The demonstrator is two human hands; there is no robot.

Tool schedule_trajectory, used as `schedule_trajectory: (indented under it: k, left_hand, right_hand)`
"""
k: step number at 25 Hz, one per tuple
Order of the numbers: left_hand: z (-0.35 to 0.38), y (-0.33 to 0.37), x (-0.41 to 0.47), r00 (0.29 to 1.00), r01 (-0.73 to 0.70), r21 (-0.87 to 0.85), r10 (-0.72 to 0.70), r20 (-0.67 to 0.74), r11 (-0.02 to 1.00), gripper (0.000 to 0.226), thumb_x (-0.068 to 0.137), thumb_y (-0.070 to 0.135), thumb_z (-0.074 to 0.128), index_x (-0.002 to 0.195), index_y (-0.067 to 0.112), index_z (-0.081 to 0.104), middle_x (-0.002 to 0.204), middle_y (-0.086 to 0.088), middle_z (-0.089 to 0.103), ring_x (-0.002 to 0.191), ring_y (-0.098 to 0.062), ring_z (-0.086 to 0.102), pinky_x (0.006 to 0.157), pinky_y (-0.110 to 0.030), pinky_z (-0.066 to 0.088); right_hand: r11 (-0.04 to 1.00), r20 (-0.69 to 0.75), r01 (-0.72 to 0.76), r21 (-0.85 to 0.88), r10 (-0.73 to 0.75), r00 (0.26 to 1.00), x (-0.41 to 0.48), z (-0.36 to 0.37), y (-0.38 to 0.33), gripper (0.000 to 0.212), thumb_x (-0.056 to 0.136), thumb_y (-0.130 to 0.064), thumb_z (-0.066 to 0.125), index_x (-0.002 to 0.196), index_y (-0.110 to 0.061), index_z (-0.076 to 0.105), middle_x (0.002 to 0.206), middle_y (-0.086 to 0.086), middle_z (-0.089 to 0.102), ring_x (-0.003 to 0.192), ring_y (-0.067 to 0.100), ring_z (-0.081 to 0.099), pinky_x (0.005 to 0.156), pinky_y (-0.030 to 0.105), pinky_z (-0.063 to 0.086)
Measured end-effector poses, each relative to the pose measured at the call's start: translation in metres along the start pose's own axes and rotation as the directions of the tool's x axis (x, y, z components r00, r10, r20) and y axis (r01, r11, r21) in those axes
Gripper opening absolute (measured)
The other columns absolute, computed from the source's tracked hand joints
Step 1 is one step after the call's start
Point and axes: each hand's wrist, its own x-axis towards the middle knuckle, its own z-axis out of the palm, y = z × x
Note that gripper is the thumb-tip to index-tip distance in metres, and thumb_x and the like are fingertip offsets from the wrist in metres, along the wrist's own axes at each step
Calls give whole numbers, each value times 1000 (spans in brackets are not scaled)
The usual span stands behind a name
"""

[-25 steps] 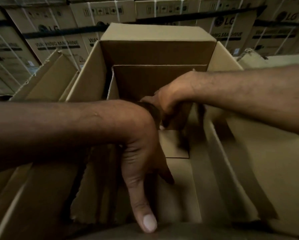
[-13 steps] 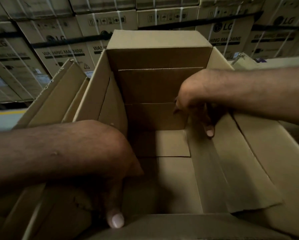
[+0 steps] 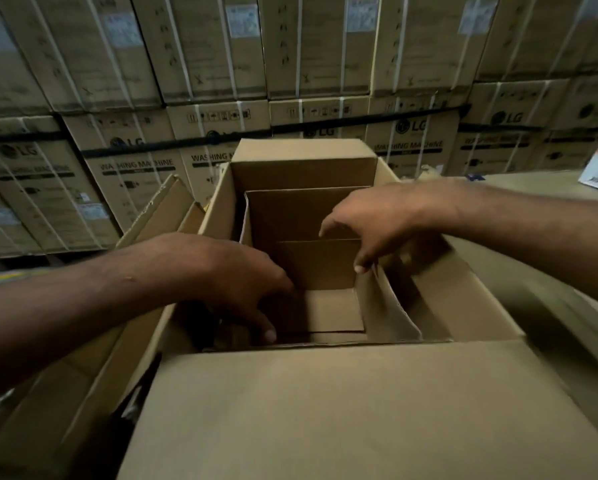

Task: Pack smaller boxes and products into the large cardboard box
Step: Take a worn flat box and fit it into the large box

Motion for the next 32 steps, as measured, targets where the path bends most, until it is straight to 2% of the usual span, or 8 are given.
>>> schedule_trajectory:
  k: [5, 8, 11, 14, 19, 24, 28, 32]
  left_hand:
    - [0, 16, -21, 956, -100, 83, 119, -267, 992, 51, 97, 52, 60, 144, 34, 51, 131, 14, 63, 118, -7, 60, 100, -36, 53]
    - [-3, 31, -26, 953, -74, 68, 91, -288, 995, 49, 98, 46, 60, 144, 32, 53, 132, 13, 64, 119, -7, 61, 101, -36, 53]
    - [-3, 39, -26, 984, 113, 58, -103, -148, 992, 37, 100, 34, 60, 136, 29, 61, 125, 6, 68, 111, -14, 65, 99, -42, 55]
    - [-8, 46, -35, 954, 299, -20, -299, 7, 954, 37, 100, 31, 61, 137, 22, 63, 127, -1, 67, 114, -21, 65, 102, -41, 53]
    - [-19, 76, -52, 880, 347, -258, -408, -244, 902, 64, 85, 69, 61, 128, 21, 66, 121, 1, 69, 109, -16, 64, 97, -39, 53]
    - [-20, 113, -66, 761, 311, -321, -437, -480, 895, 45, 92, 55, 65, 126, 25, 69, 117, 5, 72, 107, -13, 66, 96, -41, 54]
    - [-26, 156, -80, 580, 94, -460, -424, -695, 883, 39, 94, 49, 66, 126, 26, 68, 117, 5, 71, 105, -12, 65, 90, -40, 58]
    - [-30, 219, -72, 399, -74, -416, -355, -846, 907, 41, 96, 47, 64, 132, 27, 63, 121, 9, 69, 104, -7, 64, 80, -30, 57]
  right_hand:
    - [997, -175, -64, -36, 56, 983, -55, 15, -12, 74, 84, -50, 79, 149, -37, 46, 142, -9, 57, 131, 14, 53, 98, 32, 50]
    - [981, -202, -175, -84, 155, 967, -87, 18, -19, 62, 89, -33, 77, 144, -35, 51, 134, -6, 61, 126, 14, 56, 107, 42, 47]
    - [969, -192, -244, 40, 247, 950, -112, 20, -20, 49, 90, -17, 75, 134, -30, 60, 111, -8, 64, 96, 7, 62, 88, 34, 54]
    - [979, -235, -186, 87, 201, 951, -118, 24, -19, 39, 91, -16, 70, 128, -28, 65, 117, -6, 67, 112, 14, 61, 110, 52, 39]
    - [988, -371, -89, 126, 130, 920, -125, 36, -15, 20, 95, -26, 67, 115, -28, 71, 107, -7, 70, 113, 16, 60, 121, 65, 18]
    - [928, -532, -29, 371, 238, 812, -153, 44, -6, 21, 95, -33, 70, 116, -34, 71, 113, -12, 69, 119, 13, 60, 117, 54, 29]
    - [812, -637, 31, 583, 433, 637, -190, 50, 10, 25, 97, -32, 69, 121, -33, 70, 130, -9, 67, 129, 14, 55, 113, 48, 41]
    - [794, -708, 48, 606, 511, 487, -226, 81, 25, 26, 95, -35, 68, 121, -33, 70, 124, -11, 68, 119, 12, 56, 103, 41, 45]
